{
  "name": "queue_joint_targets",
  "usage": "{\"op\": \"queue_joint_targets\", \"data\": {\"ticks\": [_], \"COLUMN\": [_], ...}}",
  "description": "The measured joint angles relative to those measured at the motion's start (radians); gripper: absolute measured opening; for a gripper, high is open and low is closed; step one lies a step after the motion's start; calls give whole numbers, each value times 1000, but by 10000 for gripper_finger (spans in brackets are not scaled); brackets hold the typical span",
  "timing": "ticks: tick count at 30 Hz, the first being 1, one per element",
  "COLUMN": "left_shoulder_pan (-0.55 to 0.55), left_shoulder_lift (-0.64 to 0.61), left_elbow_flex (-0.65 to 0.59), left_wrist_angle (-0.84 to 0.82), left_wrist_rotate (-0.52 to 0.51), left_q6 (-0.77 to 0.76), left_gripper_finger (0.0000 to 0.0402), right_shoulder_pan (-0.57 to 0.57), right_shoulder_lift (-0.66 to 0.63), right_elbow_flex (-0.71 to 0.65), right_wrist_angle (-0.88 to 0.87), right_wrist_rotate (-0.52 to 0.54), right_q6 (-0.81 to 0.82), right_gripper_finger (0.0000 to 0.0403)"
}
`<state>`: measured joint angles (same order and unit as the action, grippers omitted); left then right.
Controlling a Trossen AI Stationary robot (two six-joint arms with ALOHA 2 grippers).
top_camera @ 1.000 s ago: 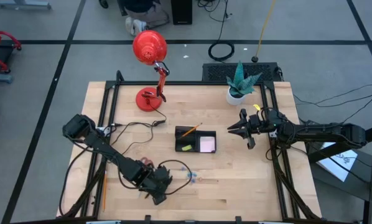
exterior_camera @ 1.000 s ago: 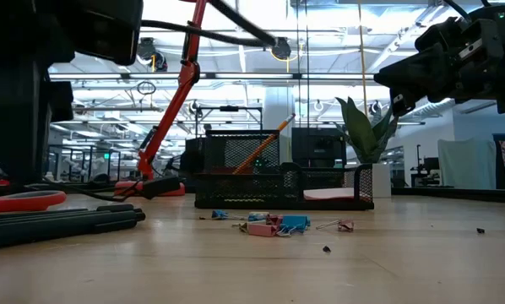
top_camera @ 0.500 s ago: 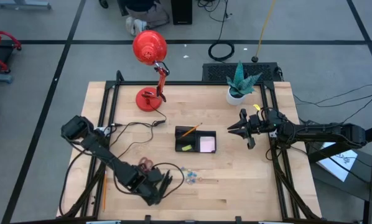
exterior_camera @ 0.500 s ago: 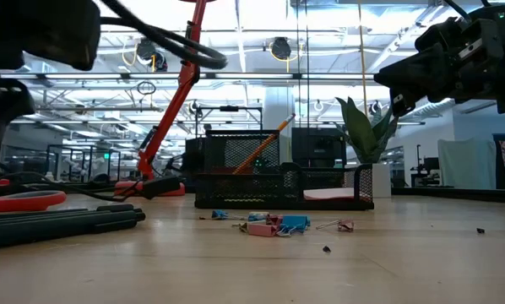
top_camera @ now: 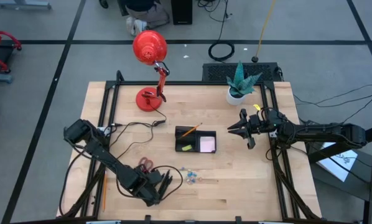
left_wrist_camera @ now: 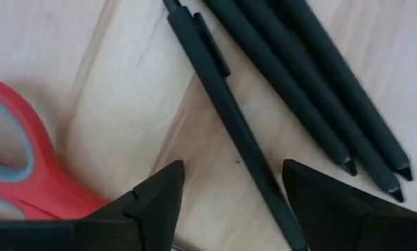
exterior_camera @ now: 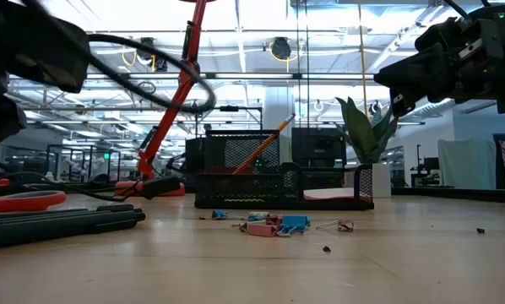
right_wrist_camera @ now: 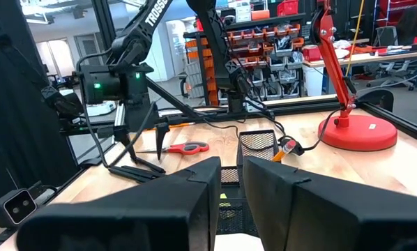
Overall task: Pick and place office supplies into organizer
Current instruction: Put the black pen into the black desk organizer
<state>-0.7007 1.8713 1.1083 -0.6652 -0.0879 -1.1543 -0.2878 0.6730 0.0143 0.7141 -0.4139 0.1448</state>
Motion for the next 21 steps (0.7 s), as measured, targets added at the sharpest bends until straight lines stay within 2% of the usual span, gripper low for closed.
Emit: {"op": "queue_joint_targets", "data": {"ticks": [11, 14, 21], "left_shoulder_pan": [-23, -22, -3], "left_shoulder_lift": [47, 47, 47], "left_elbow_flex": [4, 3, 2], "left_wrist_angle": [-17, -14, -5], "left_wrist_rotate": [-14, -14, -13], "left_q6": [-5, -4, 19], "left_gripper_finger": [191, 151, 24], "right_shoulder_pan": [0, 0, 0], "right_shoulder_lift": [0, 0, 0], "right_elbow_flex": [0, 0, 0], "right_wrist_angle": [0, 0, 0], "right_wrist_rotate": [2, 2, 0], "right_q6": [0, 0, 26], "right_gripper_finger": [59, 59, 59]}}
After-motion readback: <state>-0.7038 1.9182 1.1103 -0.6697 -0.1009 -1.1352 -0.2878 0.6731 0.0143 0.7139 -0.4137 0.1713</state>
